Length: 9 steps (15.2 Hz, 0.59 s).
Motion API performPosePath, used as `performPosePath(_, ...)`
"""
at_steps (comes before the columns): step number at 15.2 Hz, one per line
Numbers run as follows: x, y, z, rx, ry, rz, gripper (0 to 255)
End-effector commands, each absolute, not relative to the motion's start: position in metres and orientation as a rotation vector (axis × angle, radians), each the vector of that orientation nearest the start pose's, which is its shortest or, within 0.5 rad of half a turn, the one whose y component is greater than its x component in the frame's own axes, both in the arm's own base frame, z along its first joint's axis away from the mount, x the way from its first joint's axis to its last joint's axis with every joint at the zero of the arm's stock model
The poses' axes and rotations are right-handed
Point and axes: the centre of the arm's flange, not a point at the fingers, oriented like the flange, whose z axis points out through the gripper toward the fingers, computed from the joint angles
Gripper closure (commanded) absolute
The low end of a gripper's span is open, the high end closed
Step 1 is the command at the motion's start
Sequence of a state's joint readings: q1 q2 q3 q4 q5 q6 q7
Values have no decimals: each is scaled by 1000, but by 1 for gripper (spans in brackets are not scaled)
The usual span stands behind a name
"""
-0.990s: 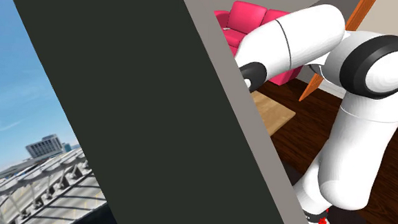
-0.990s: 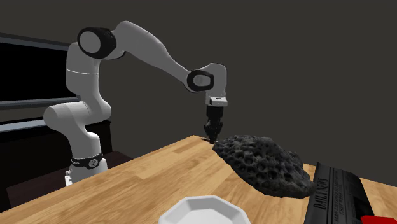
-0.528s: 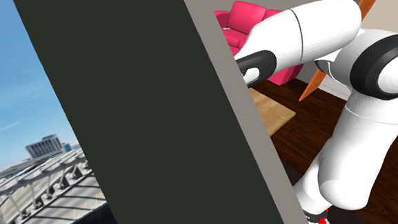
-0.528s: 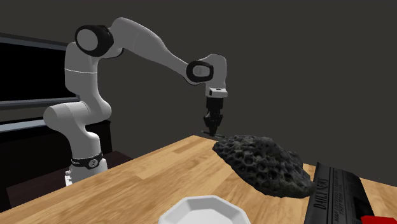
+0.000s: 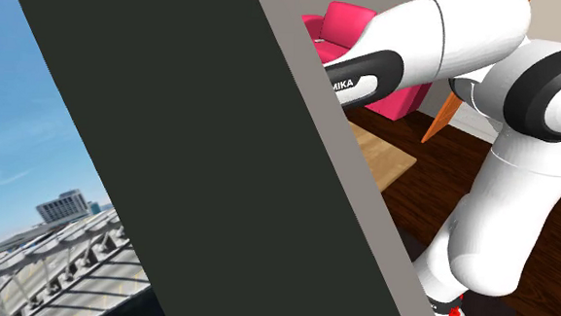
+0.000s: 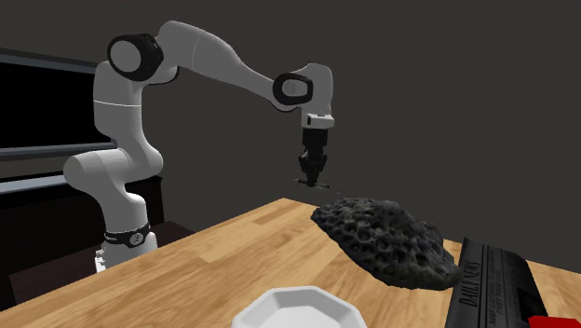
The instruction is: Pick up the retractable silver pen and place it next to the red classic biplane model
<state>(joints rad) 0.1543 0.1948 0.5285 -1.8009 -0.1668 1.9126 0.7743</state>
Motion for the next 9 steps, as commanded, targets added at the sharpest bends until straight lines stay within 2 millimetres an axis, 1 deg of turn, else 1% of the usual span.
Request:
performPosePath(1, 484, 358, 455, -3220, 59, 4, 255)
performPosePath(9, 484, 358, 498, -3220, 59, 4, 255)
